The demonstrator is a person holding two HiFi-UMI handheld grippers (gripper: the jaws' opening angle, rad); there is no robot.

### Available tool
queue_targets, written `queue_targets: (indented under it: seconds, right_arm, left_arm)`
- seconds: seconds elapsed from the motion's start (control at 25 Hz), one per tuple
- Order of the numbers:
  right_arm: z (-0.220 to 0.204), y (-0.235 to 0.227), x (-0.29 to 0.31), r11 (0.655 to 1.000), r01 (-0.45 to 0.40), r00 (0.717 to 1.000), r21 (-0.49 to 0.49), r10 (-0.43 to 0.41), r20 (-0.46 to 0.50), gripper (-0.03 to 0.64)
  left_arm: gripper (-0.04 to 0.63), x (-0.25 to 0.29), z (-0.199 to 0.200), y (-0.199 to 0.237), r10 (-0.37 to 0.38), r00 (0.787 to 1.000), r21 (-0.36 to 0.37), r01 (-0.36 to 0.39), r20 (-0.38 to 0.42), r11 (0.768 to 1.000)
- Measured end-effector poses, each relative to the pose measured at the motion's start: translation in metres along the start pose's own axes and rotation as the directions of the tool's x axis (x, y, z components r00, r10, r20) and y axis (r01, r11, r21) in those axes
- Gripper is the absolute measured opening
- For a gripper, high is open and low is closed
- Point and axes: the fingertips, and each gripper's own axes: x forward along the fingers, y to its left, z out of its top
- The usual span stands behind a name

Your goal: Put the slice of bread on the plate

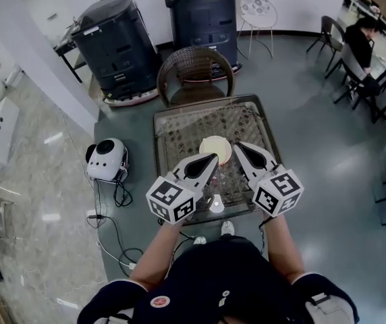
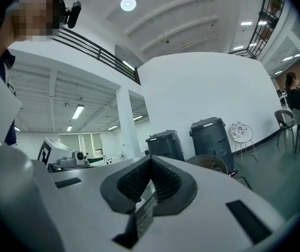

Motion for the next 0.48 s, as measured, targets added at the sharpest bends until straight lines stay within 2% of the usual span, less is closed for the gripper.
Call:
queue_targets:
  seconds: [0.48]
  right_arm:
    - [0.0, -0.0036, 0.0003, 1.0, 0.005, 1.0, -0.001, -0.005, 0.007, 0.006]
  left_arm:
    - [0.006, 0.0003, -0.0059, 0.0035, 0.003, 1.0, -0.011, -0.003, -0.001, 1.0]
